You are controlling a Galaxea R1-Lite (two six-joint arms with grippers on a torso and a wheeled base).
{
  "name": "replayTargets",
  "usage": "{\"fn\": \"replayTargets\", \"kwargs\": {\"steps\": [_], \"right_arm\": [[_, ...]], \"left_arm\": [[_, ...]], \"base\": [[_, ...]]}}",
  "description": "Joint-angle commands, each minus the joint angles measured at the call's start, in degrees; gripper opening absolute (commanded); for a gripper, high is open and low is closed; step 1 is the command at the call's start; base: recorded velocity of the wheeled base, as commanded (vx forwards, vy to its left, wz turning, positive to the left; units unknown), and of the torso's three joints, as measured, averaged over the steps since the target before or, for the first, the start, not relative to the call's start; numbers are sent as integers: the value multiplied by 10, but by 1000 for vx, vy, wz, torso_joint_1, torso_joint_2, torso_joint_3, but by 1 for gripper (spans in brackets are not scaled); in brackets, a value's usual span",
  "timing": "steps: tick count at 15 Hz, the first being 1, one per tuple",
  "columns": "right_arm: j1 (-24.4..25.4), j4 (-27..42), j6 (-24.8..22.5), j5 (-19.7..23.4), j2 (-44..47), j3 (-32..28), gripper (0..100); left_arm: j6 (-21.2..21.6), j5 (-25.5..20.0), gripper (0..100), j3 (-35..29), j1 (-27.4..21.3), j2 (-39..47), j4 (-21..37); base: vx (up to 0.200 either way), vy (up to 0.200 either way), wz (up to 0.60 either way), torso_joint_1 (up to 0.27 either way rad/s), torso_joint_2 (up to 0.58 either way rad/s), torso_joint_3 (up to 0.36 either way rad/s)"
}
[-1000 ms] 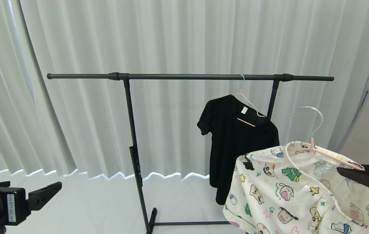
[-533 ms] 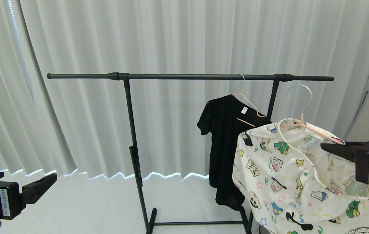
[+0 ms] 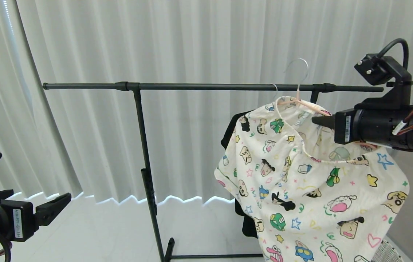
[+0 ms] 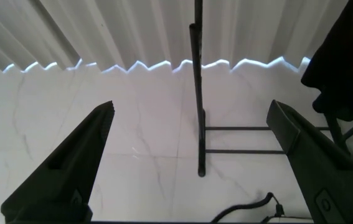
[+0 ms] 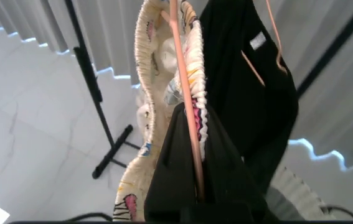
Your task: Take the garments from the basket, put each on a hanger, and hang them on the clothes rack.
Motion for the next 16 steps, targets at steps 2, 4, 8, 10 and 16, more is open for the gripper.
{"fn": "replayTargets", "kwargs": {"steps": [2, 4, 8, 10, 16], "right_arm": [[1, 0, 0, 9, 50, -44, 0], [3, 0, 0, 9, 62, -64, 0], [6, 0, -1, 6, 83, -77, 0], [6, 0, -1, 5, 95, -81, 0], [7, -1, -3, 5, 135, -98, 0]], "left_arm": [[5, 0, 100, 0, 0, 5, 0], [22, -1, 100, 1, -2, 5, 0], [23, -1, 100, 0, -2, 4, 0], [26, -1, 100, 0, -2, 4, 0], [27, -1, 100, 1, -2, 1, 0]], "base": [[200, 0, 0, 5, 5, 0], [200, 0, 0, 0, -2, -2], [200, 0, 0, 6, 0, 4], [200, 0, 0, 5, 5, 2], [133, 0, 0, 1, 2, 3]]}}
